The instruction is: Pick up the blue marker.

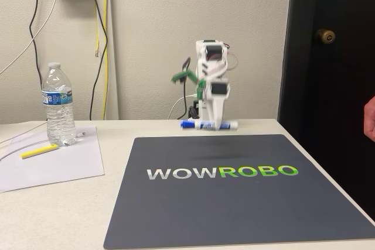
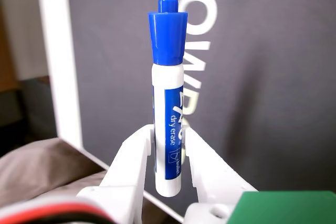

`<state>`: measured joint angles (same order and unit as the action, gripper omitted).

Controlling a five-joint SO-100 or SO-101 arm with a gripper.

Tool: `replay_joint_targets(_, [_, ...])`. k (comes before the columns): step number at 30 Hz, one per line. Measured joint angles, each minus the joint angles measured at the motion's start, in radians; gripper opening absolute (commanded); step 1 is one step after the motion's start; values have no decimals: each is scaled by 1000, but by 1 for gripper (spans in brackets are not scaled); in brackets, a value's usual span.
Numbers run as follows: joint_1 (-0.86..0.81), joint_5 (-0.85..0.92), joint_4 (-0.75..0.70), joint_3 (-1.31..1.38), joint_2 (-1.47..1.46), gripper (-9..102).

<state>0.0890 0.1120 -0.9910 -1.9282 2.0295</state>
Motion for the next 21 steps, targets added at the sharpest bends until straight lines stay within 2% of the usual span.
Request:
replay_joint_targets(10, [87,-52,120,0,169,3])
replay_joint_targets(21, [170,-61,124,0,383,3])
